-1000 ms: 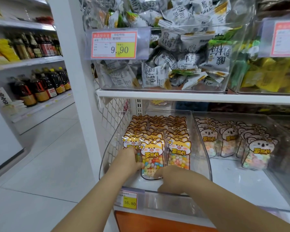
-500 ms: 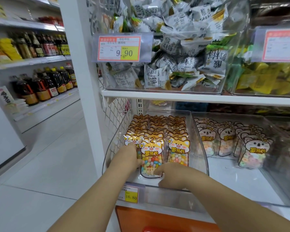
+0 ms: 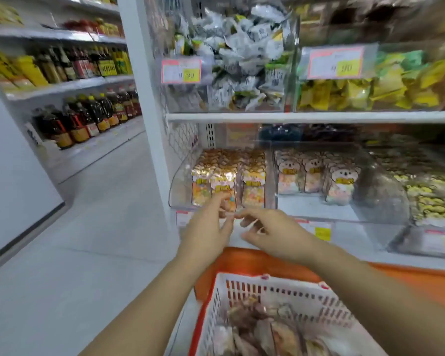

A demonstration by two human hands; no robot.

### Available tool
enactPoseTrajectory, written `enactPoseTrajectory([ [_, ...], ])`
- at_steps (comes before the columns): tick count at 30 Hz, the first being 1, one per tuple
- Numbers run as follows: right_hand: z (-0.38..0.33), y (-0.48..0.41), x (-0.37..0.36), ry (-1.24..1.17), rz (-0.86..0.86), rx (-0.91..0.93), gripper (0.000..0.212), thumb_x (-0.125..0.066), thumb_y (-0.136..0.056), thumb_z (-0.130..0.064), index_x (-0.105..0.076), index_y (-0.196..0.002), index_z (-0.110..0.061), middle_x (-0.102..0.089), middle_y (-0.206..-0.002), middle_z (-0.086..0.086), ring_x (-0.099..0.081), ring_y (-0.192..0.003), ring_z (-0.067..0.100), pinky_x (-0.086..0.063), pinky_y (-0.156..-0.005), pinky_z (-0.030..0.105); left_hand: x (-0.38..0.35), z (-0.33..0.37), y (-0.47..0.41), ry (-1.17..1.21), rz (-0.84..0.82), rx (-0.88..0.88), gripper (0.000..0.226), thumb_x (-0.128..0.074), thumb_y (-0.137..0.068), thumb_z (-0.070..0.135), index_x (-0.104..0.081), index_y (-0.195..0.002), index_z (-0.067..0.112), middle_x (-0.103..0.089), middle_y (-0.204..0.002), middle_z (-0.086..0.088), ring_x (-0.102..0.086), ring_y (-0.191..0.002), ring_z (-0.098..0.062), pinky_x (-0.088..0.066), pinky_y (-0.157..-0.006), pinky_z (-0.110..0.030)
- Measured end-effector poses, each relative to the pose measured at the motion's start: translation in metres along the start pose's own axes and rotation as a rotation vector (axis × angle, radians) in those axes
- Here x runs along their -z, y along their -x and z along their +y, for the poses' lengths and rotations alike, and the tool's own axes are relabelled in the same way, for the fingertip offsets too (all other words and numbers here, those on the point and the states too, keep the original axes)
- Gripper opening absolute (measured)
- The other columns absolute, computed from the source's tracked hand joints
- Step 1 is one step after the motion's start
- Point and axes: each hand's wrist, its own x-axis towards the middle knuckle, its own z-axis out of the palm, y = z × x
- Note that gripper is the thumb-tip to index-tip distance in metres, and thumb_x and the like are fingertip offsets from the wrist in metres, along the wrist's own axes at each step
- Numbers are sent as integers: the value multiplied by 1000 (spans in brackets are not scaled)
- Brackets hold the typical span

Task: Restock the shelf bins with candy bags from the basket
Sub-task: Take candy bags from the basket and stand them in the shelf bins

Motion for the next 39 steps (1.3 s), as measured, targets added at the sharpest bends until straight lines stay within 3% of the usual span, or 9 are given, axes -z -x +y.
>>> enactPoseTrajectory([
  [4, 40, 71, -26, 5, -61, -108, 30, -67, -92, -18, -65, -122, -23, -69, -103, -6, -63, -83, 9, -47, -71, 13, -45, 1, 53, 56, -142, 119, 41, -62, -93, 18, -54, -132, 24, -60, -104, 12, -64, -91, -11, -54, -84, -35],
  [13, 167, 149, -85, 26, -268, -484, 29, -64, -94, -36, -65, -119, -22, -66, -106, -3, -63, -98, 16, -53, -90, 36, -147, -59, 157, -197, -761, 291, 31, -62, -93, 24, -61, -123, 17, -64, -123, -6, -63, -104, -24, -52, -86, -34],
  [17, 200, 160, -127, 21, -382, -549, 19, -60, -97, -29, -57, -115, -33, -65, -110, -1, -61, -94, 16, -51, -85, 31, -174, -81, 189, -317, -1029, 375, 51, -61, -91, 30, -50, -139, 22, -54, -140, -3, -52, -124, -25, -46, -100, -40],
  [20, 212, 167, -161, 64, -513, -594, 45, -58, -98, -31, -47, -141, -25, -55, -138, 2, -60, -117, 23, -51, -90, 32, -190, -107, 207, -509, -1194, 293, 74, -58, -74, 44, -37, -145, 38, -34, -156, 3, -31, -142, -28, -35, -109, -58],
  [24, 206, 163, -196, 311, -565, -380, 82, -59, -94, -10, -12, -155, -39, -2, -166, 0, -23, -149, 31, -50, -100, 45, -186, -111, 214, -618, -1202, 188, 84, -67, -78, 43, -24, -150, 38, -28, -148, -2, -32, -139, -31, -33, -110, -57],
  [27, 207, 153, -216, 473, -610, -96, 100, -55, -84, 14, -10, -155, -41, 12, -166, 1, -30, -144, 42, -59, -83, 47, -187, -110, 218, -769, -1209, 62, 89, -70, -81, 51, -23, -152, 25, -26, -150, -10, -31, -140, -33, -26, -114, -53],
  [31, 210, 128, -226, 676, -633, 215, 57, -30, -102, -35, -26, -156, -20, -14, -165, 12, -45, -135, 41, -46, -100, 53, -192, -114, 221, -776, -1305, 52, 101, -70, -83, 51, -11, -158, 18, -30, -156, -10, -33, -142, -33, -17, -120, -54],
  [34, 209, 116, -217, 723, -630, 287, 30, -46, -99, -8, -59, -126, -4, -36, -154, 19, -64, -94, 36, -48, -64, 41, -193, -110, 218, -784, -1282, -7, 88, -69, -85, 46, -24, -154, 16, -52, -140, -7, -46, -131, -31, -26, -115, -48],
  [39, 223, 110, -179, 658, -464, 22, 21, -65, -88, -4, -66, -96, -24, -63, -91, -2, -63, -81, 20, -58, -76, 38, -190, -116, 206, -591, -1228, 135, 46, -70, -79, 29, -53, -121, 28, -67, -110, -1, -62, -103, -25, -48, -80, -35],
])
